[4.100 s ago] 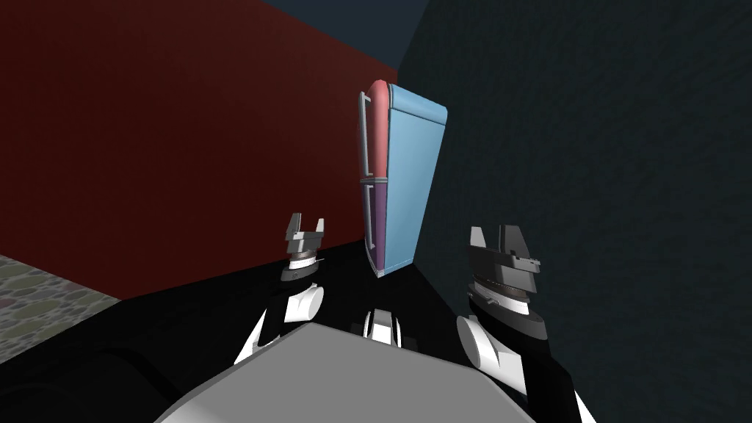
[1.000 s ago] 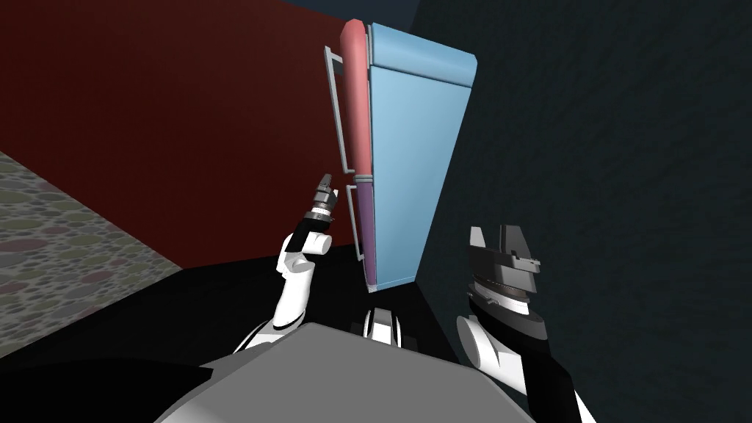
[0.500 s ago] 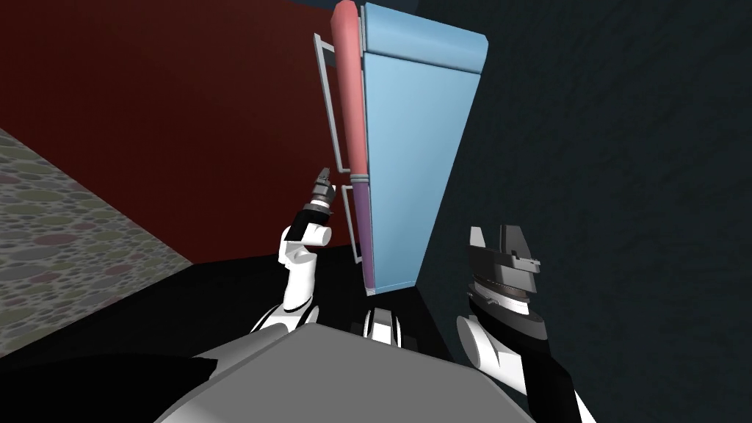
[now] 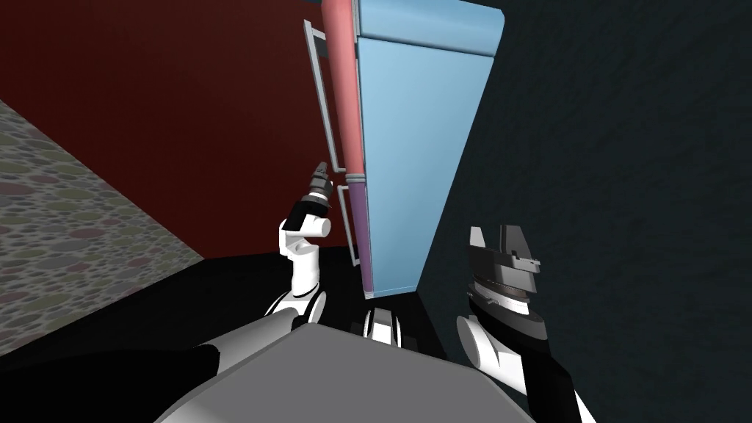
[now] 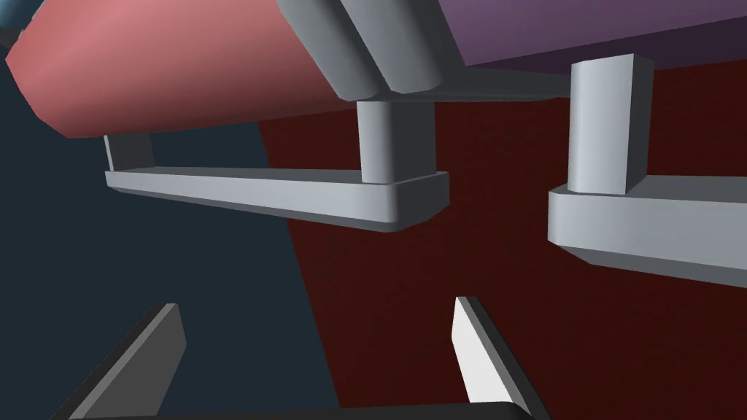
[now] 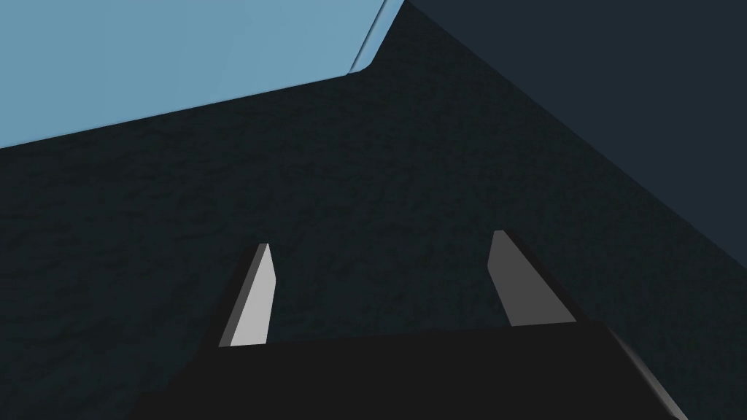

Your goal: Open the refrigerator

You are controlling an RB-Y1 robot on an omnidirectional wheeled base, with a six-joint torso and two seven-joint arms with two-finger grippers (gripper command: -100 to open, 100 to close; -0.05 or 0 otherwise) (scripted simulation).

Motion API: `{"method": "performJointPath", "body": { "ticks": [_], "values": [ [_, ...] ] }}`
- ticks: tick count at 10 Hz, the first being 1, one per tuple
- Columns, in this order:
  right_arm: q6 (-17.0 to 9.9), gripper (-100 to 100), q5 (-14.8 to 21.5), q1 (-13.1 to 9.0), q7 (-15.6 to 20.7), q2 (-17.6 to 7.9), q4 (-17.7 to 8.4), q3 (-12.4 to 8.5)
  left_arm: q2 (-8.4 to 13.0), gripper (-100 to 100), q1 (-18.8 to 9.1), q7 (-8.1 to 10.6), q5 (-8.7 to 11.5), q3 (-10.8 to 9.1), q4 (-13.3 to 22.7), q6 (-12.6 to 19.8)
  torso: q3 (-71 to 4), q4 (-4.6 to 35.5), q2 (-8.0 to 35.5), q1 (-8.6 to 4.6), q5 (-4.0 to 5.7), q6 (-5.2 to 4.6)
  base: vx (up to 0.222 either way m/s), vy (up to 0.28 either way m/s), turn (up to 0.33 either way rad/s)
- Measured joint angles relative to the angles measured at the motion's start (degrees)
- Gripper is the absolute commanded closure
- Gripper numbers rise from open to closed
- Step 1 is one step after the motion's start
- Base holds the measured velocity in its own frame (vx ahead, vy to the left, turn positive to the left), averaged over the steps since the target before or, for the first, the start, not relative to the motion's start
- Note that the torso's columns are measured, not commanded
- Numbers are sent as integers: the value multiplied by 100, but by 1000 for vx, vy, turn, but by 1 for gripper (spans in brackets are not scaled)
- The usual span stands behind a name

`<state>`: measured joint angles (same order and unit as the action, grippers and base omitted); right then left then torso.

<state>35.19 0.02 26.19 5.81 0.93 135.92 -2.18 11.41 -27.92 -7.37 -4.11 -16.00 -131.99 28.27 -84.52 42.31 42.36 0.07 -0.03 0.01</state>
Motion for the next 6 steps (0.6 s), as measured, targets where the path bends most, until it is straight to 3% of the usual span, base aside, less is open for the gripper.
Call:
{"method": "performJointPath", "body": {
  "ticks": [6],
  "values": [
    [0,0,0,0,0,0,0,0,-231,-100,-808,-308,-219,-353,124,889,-9,-5,-15,-12,4,-1,65,-65,73]
  ]
}}
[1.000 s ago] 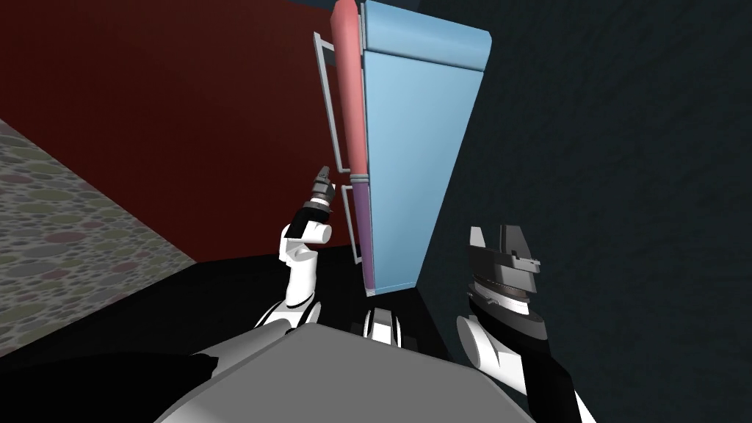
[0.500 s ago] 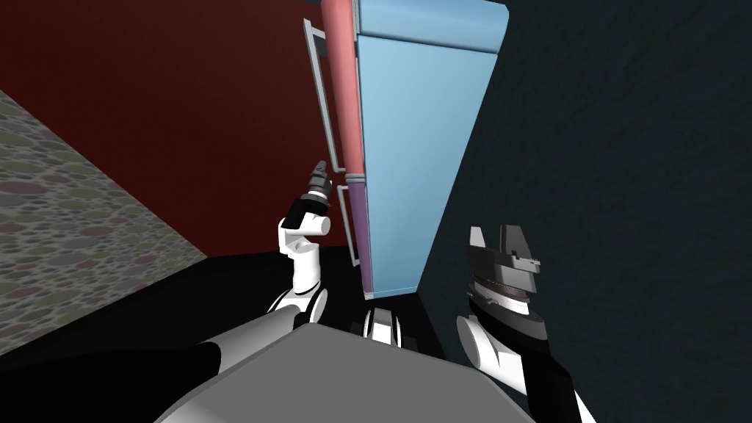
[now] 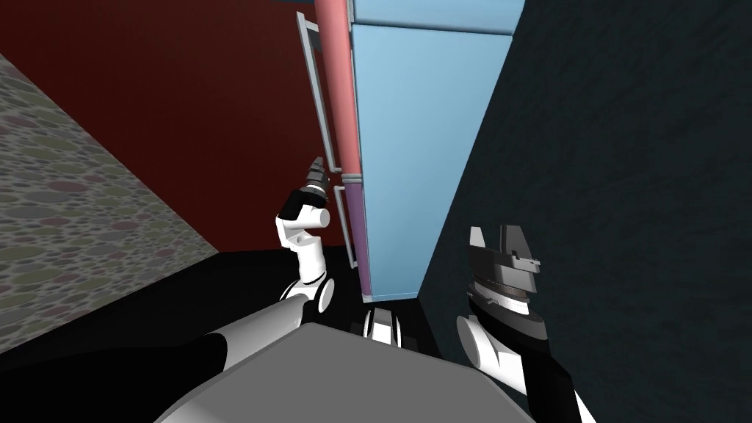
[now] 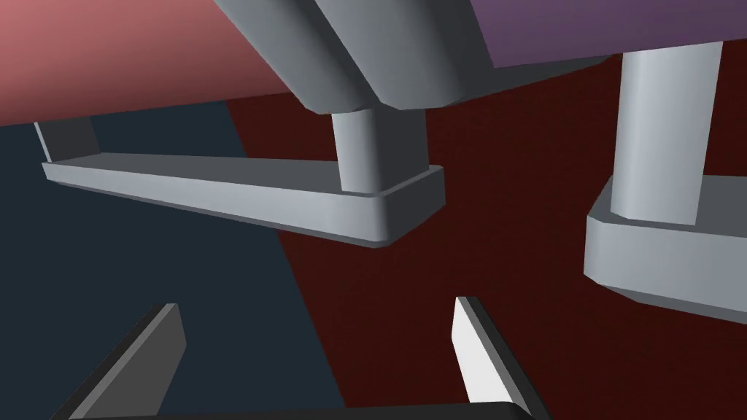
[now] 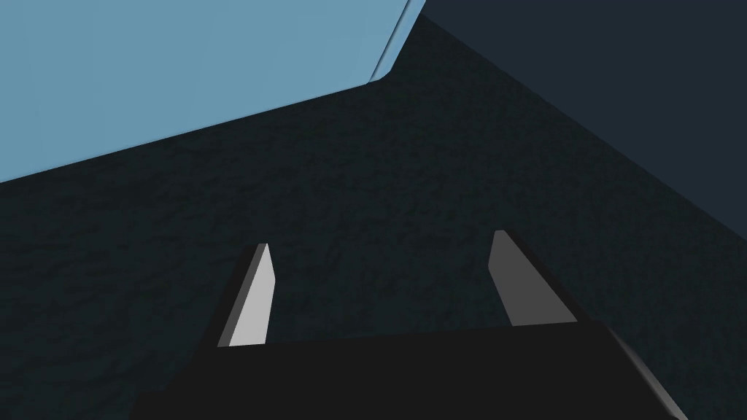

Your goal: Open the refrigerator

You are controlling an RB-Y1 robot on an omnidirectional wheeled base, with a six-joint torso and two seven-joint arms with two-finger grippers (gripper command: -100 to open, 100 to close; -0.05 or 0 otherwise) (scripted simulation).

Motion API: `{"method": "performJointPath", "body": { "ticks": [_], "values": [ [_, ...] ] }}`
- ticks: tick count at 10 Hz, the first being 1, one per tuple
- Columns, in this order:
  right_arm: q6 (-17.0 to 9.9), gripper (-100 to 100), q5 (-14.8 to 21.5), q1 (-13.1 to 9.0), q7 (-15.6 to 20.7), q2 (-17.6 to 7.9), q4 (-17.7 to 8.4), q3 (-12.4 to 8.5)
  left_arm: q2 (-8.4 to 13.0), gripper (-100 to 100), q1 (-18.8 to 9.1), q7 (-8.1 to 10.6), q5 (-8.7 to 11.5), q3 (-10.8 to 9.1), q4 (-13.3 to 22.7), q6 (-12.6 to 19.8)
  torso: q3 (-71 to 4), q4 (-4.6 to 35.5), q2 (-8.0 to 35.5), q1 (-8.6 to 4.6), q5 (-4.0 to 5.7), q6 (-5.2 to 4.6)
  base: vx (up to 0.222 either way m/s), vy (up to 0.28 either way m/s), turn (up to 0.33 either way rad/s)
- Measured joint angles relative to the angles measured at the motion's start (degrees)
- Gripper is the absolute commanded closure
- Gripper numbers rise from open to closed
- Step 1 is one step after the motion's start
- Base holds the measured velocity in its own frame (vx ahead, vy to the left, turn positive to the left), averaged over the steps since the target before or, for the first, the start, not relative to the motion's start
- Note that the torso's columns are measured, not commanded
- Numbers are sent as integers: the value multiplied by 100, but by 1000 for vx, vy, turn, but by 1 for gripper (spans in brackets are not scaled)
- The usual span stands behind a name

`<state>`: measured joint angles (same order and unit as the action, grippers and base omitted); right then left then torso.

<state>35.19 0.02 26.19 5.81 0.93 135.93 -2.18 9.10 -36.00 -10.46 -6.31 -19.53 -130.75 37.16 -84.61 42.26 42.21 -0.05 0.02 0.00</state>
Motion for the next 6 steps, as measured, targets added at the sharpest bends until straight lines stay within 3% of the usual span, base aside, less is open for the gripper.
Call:
{"method": "performJointPath", "body": {
  "ticks": [3,6],
  "values": [
    [0,0,0,0,0,0,0,0,-151,-100,-321,-117,-69,-149,43,385,8,4,12,1,-1,1,50,-67,78],
    [0,0,0,0,0,0,0,0,-554,-100,-690,-259,-160,-326,108,803,4,2,7,6,-2,0,53,-71,63]
  ]
}}
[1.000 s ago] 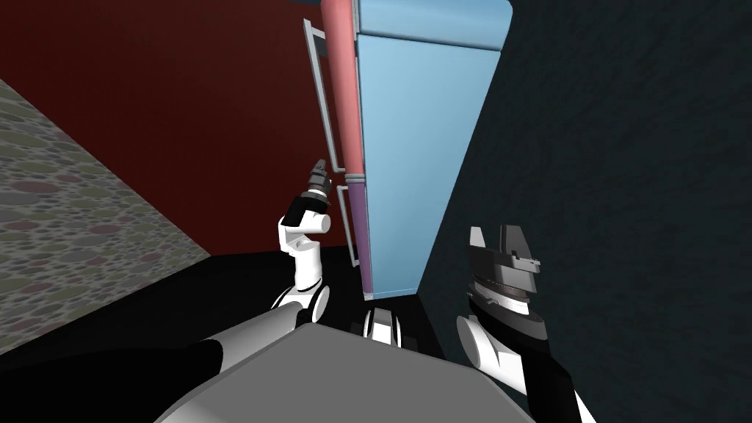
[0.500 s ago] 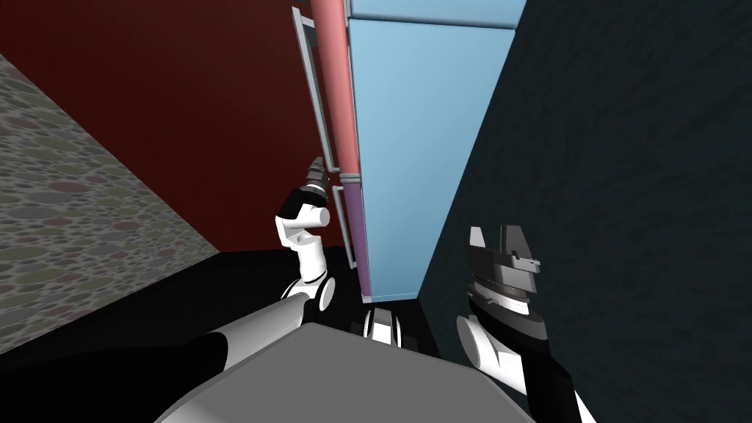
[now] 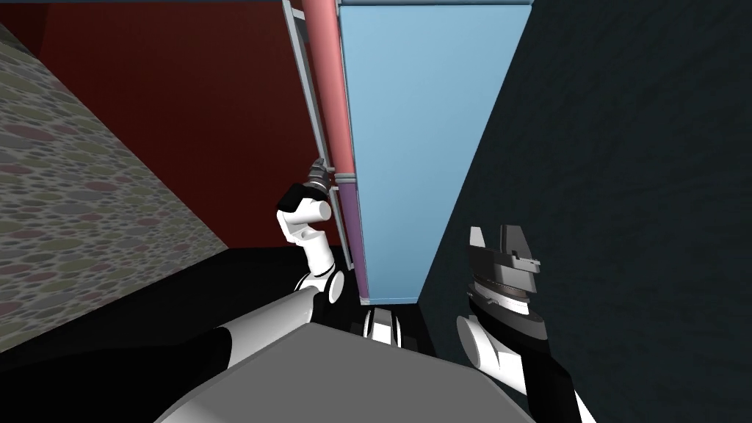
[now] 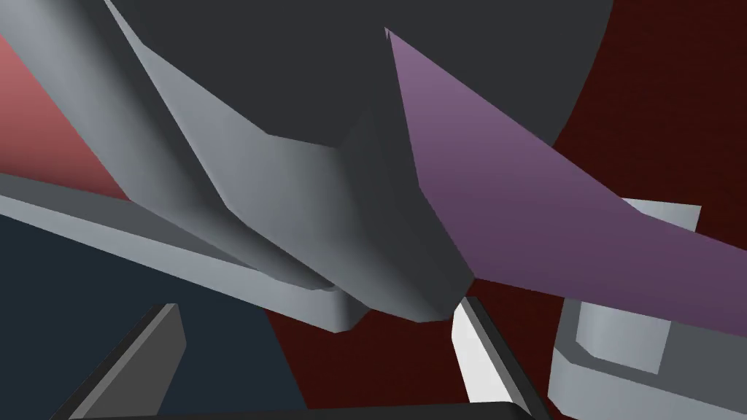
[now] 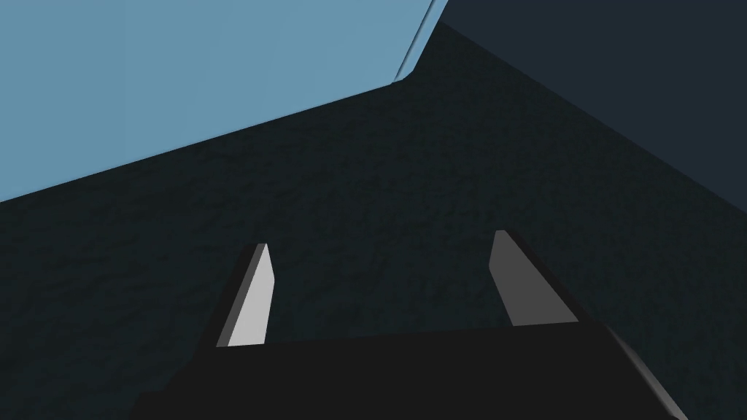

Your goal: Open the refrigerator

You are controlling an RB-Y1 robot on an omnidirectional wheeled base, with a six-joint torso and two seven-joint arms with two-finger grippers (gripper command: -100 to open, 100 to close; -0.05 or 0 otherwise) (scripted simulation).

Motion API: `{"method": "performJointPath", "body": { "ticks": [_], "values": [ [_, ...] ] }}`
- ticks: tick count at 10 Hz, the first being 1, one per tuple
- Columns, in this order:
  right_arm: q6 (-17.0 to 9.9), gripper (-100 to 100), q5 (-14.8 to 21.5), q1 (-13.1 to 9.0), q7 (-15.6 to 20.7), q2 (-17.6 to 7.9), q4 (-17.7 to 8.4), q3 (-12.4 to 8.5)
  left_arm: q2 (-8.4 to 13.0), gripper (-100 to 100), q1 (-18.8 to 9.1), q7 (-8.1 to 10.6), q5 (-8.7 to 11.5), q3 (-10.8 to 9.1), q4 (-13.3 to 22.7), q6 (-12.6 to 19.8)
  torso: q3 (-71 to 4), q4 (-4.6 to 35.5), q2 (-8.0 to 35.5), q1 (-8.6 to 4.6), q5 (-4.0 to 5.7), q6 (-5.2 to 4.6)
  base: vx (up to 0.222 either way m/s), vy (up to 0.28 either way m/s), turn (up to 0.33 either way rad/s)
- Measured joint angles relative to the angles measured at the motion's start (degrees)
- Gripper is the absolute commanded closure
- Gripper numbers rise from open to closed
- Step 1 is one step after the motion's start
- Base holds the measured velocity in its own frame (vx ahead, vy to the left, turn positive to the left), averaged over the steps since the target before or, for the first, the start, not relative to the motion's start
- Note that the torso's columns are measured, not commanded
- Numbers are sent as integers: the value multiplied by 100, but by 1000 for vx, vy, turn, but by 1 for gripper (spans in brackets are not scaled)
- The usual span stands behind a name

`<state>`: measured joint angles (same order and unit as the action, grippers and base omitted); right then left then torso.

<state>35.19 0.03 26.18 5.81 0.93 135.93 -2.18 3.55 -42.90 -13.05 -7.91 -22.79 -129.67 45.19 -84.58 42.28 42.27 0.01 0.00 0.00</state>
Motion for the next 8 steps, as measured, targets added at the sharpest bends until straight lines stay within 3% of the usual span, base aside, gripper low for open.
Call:
{"method": "performJointPath", "body": {
  "ticks": [2,4,8],
  "values": [
    [0,0,0,0,0,-1,0,0,-336,-100,-147,-67,-37,-80,-6,176,0,-9,-2,8,-6,-7,26,-19,32],
    [0,0,0,-1,0,-1,-1,-1,-514,-100,-241,-89,-48,-119,14,245,-8,-20,-16,-2,-5,-12,0,0,0],
    [0,0,0,0,0,-1,0,-1,-481,-100,-481,-137,-112,-163,-55,527,-28,-6,-30,-6,9,-13,62,22,-3]
  ]
}}
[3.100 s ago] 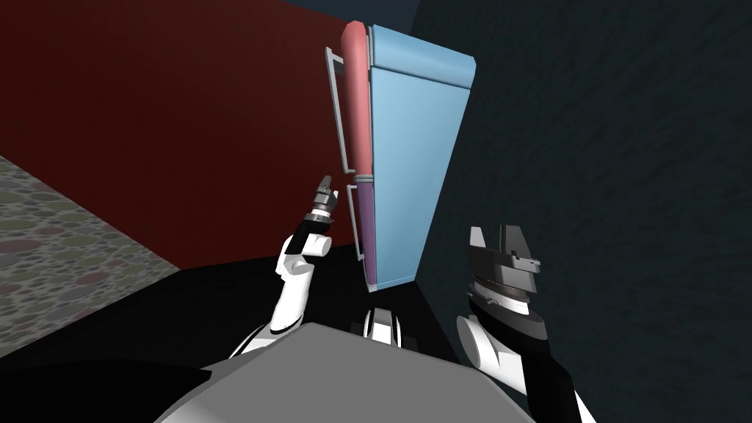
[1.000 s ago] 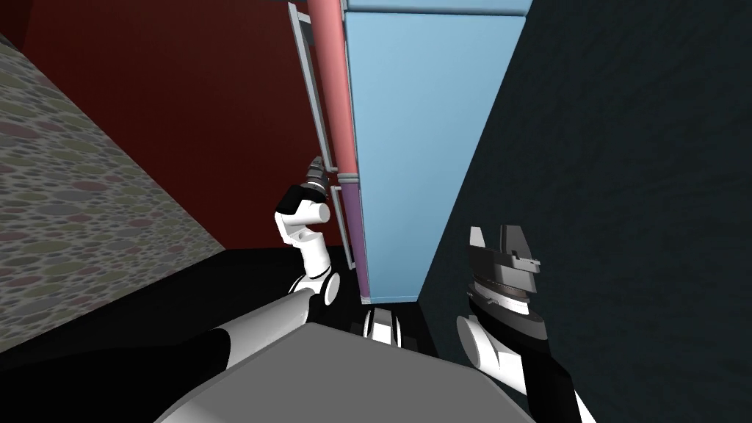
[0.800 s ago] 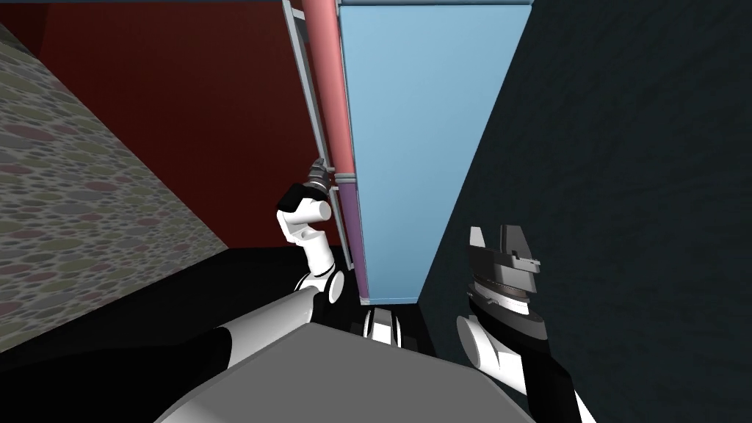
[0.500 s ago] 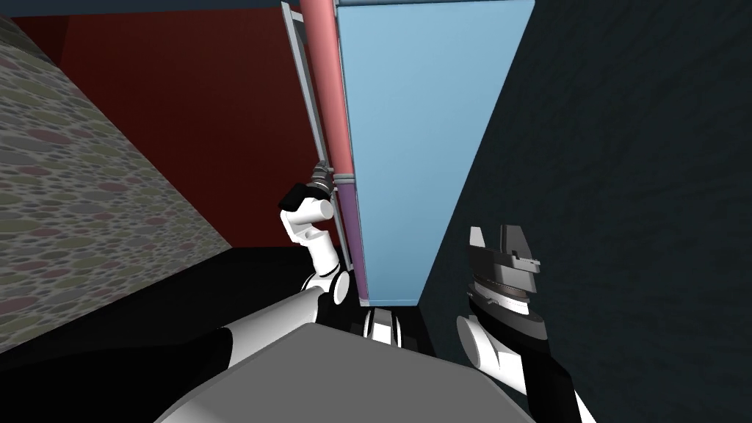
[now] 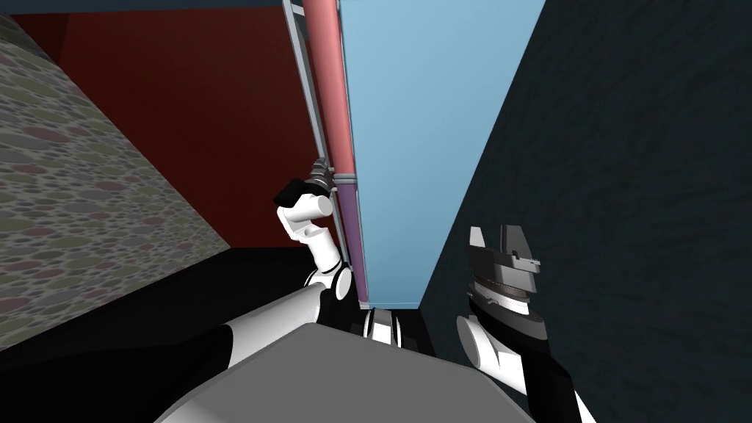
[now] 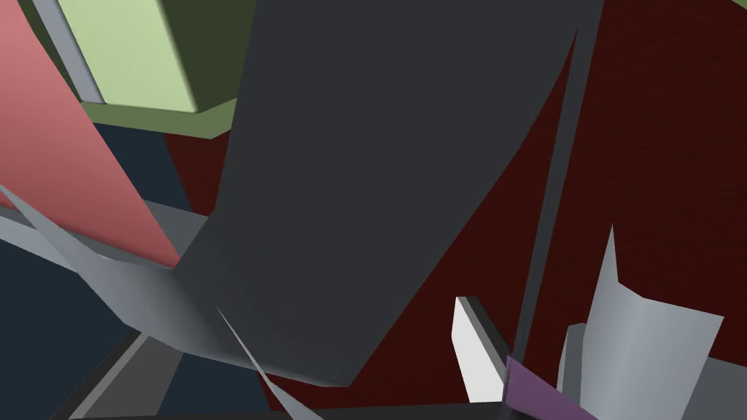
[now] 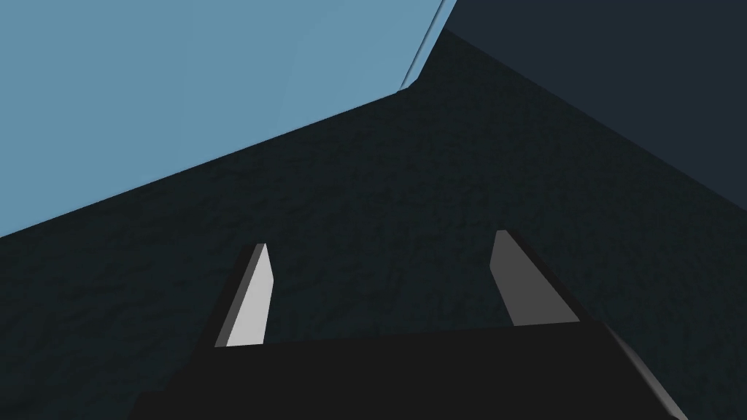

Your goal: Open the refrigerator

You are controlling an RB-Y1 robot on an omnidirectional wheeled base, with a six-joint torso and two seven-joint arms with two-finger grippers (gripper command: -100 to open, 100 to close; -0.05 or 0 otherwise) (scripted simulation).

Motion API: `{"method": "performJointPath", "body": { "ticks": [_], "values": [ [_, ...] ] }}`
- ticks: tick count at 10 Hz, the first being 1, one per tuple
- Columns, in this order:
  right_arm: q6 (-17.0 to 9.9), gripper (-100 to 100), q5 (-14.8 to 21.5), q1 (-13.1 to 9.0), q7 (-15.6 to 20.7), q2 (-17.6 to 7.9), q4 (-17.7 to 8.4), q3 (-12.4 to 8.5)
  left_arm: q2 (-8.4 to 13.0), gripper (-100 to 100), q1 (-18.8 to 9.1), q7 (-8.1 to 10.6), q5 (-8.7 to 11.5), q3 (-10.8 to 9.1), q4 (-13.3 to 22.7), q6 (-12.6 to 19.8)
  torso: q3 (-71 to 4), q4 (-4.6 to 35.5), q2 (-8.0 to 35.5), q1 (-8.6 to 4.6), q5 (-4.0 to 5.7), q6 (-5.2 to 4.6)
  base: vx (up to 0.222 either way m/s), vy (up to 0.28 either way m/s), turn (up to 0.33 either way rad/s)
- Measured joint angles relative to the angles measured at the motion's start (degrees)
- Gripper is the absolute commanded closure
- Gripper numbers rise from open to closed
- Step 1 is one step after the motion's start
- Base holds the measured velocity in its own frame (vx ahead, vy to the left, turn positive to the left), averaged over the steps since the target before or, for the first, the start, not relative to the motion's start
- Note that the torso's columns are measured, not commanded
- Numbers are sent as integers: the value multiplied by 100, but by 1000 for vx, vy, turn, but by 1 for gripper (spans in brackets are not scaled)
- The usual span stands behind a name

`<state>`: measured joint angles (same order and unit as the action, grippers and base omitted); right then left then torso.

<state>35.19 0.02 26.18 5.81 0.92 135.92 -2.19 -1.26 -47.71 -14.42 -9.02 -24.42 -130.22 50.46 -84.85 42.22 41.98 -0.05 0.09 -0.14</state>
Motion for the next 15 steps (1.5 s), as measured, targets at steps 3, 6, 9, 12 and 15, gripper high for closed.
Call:
{"method": "performJointPath", "body": {
  "ticks": [3,6,9,12,15],
  "values": [
    [0,0,0,-2,0,1,0,1,19,100,-2,-7,20,-3,-39,17,10,-16,11,-11,-7,-2,-40,-10,6],
    [0,0,0,-1,0,0,0,1,-35,100,162,39,26,31,75,-231,14,5,11,0,-2,9,-35,35,-4],
    [0,0,0,0,0,-3,-1,-2,-29,100,140,97,173,86,159,-164,-28,16,-21,7,21,-15,16,230,-35],
    [0,0,0,0,0,-2,0,-2,-8,100,84,149,305,155,205,-147,-27,5,-25,-75,44,-28,29,249,-29],
    [0,0,0,0,0,-3,-1,-2,89,100,14,228,582,194,313,-40,-46,19,-35,-91,67,-46,15,326,-54]
  ]
}}
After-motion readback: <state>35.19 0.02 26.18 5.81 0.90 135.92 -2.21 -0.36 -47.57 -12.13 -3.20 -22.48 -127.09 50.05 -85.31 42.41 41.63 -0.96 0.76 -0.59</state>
